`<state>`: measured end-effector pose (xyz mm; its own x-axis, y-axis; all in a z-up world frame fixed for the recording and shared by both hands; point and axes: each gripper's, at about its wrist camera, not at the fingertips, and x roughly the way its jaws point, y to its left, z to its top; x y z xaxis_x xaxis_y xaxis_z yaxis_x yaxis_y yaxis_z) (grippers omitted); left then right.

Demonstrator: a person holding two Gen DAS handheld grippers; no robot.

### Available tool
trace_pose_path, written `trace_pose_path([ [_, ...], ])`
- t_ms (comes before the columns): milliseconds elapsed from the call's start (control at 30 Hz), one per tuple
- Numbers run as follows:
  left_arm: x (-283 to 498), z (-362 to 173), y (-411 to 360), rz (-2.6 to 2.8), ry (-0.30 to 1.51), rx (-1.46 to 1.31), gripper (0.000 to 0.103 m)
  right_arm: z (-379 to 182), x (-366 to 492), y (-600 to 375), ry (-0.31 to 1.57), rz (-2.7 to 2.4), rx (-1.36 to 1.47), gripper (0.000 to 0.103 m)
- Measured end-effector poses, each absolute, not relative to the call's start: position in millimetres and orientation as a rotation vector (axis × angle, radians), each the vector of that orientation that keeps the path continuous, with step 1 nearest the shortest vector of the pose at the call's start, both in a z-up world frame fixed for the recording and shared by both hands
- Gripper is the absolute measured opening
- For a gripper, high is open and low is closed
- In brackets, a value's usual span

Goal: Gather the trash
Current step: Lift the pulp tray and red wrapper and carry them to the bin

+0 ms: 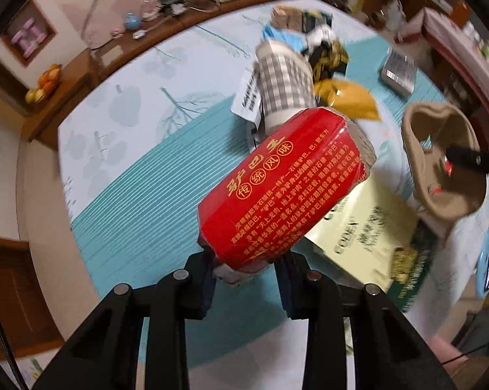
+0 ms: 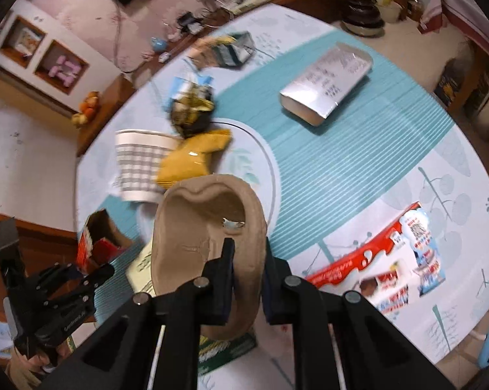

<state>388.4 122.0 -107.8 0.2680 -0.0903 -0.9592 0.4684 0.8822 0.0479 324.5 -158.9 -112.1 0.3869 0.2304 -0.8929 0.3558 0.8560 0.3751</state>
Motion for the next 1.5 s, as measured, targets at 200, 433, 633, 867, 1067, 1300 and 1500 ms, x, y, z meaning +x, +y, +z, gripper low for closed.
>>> trace_pose_path([
  [200, 349.7, -61.7, 117.6, -0.358, 1.185, 0.267, 0.030, -68.6, 294.5, -147.9, 1.123, 0.014, 0.488, 0.013],
  [433, 276.7, -17.1, 95.1, -0.346, 1.128, 0.179, 0.030, -27.0, 247.6, -148.3, 1.056, 0.132, 0.422, 0.013],
  [633, 208.1, -3.9, 62.5, -0.305, 1.099, 0.130, 0.030, -10.1, 195.8, -165.3, 1.022, 0.210, 0.382, 0.013],
  [867, 133.2, -16.6, 20.6, -0.245, 1.106, 0.075, 0.030, -15.3, 128.1, -206.6, 1.018, 0.268, 0.369, 0.013],
  [1067, 75.5, -42.1, -16.6, -0.215, 1.166, 0.064, 0.030, -34.0, 75.1, -240.8, 1.055, 0.279, 0.355, 0.013],
  [1300, 29.5, -71.1, -51.6, -0.220, 1.240, 0.127, 0.030, -72.3, 30.7, -266.4, 1.129, 0.244, 0.370, 0.013],
  [1500, 17.3, -122.9, -68.2, -0.254, 1.325, 0.144, 0.030, -122.1, 6.2, -278.2, 1.202, 0.156, 0.411, 0.013],
])
